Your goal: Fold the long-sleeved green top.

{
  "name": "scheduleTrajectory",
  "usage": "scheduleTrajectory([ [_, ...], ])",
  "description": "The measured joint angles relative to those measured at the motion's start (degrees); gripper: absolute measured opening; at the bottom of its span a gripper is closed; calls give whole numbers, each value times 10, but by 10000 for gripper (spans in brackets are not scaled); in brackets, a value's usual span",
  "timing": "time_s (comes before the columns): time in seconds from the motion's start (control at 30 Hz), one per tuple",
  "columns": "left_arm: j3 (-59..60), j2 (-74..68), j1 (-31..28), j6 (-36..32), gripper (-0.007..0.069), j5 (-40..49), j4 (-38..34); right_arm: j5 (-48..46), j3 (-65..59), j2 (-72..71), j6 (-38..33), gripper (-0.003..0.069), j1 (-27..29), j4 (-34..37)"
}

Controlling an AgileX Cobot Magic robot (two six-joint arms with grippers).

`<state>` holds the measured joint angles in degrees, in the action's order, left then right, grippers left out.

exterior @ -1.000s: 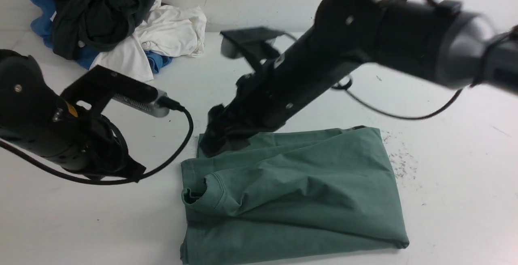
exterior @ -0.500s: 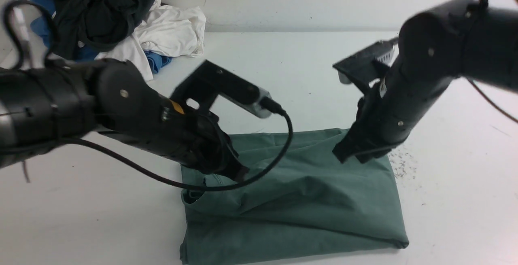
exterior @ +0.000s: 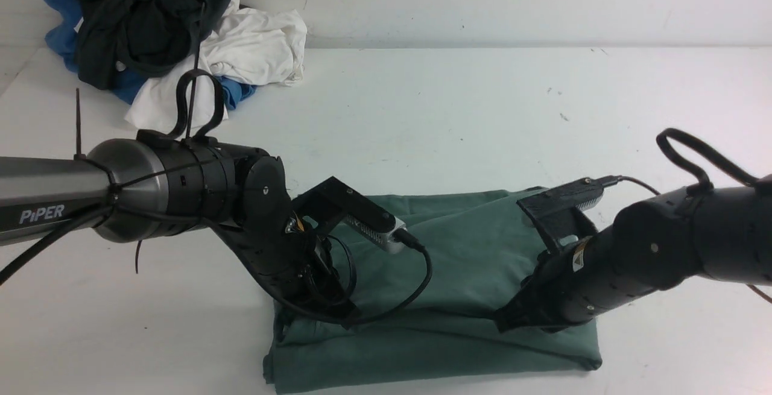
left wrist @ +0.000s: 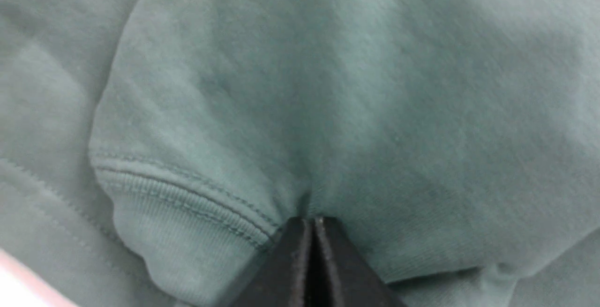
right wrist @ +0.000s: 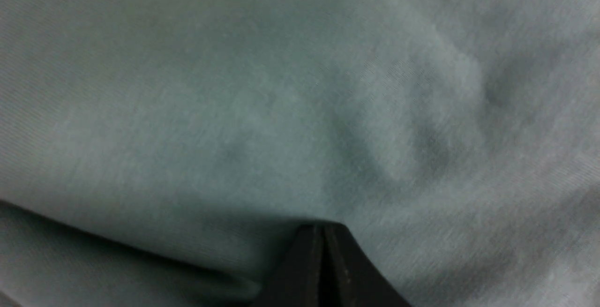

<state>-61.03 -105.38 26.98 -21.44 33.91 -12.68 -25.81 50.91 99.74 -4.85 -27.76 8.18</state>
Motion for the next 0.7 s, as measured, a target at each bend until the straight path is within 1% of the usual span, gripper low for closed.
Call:
scheduleTrajectory([
  [0.1, -5, -3, 0, 0, -7, -24, 11, 23, -3, 0, 0, -14, 1, -1],
  [0.17, -20, -15, -1, 0, -7, -50, 22, 59, -4, 0, 0, -14, 8, -4],
  [0.27, -52, -31, -7, 0, -7, -53, 28, 94, -4, 0, 0, -14, 26, -4],
  [0.33, -66, -37, -10, 0, -7, -48, 30, 99, 2, 0, 0, -14, 37, -4],
  [0.4, -100, -41, -15, 0, -7, -16, 37, 87, 24, 0, 0, -14, 53, -4],
  [0.47, -123, -29, -16, 0, -7, 17, 42, 64, 47, -9, -2, -14, 59, -6],
  [0.5, -125, -26, -16, 0, -7, 17, 42, 62, 47, -10, -2, -14, 58, -6],
  [0.6, -131, 54, -16, 0, -7, 66, 43, 26, 74, -70, -17, -14, 58, -11],
  [0.7, -118, 143, -17, 5, -7, 96, 54, 11, 78, -143, -25, -14, 58, -14],
])
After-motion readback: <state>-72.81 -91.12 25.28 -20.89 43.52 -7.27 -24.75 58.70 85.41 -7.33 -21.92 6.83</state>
